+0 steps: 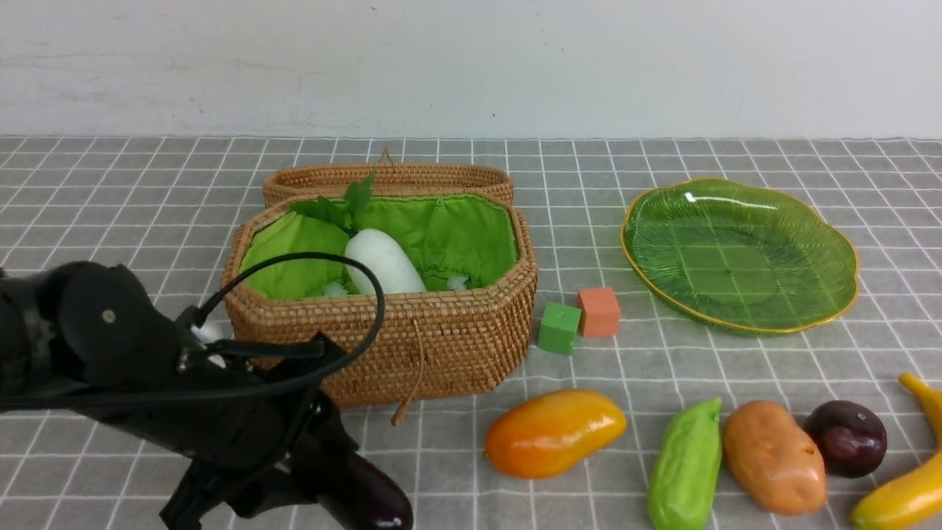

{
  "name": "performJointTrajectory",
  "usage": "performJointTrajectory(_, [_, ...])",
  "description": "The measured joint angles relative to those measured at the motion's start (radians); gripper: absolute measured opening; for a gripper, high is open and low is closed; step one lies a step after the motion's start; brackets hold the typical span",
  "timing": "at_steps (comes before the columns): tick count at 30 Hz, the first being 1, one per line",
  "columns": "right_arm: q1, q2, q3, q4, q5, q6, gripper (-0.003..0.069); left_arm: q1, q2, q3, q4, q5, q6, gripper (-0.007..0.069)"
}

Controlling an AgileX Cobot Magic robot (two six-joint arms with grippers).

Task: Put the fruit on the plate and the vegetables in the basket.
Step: Use the left arm to grab an eggplant and put it into the left basket

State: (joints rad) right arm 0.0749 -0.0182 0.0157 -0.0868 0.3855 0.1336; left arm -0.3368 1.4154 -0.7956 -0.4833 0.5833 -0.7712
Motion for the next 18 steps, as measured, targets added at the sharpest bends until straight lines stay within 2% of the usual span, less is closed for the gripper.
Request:
performJointTrajectory(3, [0.0, 0.0, 0.0, 0.0, 0.0, 0.0, 0.0241, 0.0, -0.127, 0.002, -0.03, 0.044, 0.046, 0.0367])
performJointTrajectory(6, [0.0, 0.0, 0.0, 0.0, 0.0, 0.0, 0.0241, 0.0, -0.199, 0.002, -0.083, 0.004, 0.055, 0.0367])
performJointTrajectory(8, [0.0, 0.0, 0.0, 0.0, 0.0, 0.0, 0.0241, 0.0, -0.261, -0.015, -0.147, -0.086, 0.059, 0.0367])
performJointTrajectory(12, [0.0, 0.0, 0.0, 0.0, 0.0, 0.0, 0.0241, 0.0, -0.265, -0.076, -0.167, -0.209, 0.065, 0.0367])
performJointTrajectory(16, [0.002, 0.0, 0.0, 0.0, 0.0, 0.0, 0.0241, 0.0, -0.161, -0.18, -0.174, -0.382, 0.065, 0.0367])
performJointTrajectory(18, [0.002, 0.0, 0.0, 0.0, 0.0, 0.0, 0.0241, 0.001, -0.126, -0.205, -0.175, -0.407, 0.065, 0.0367])
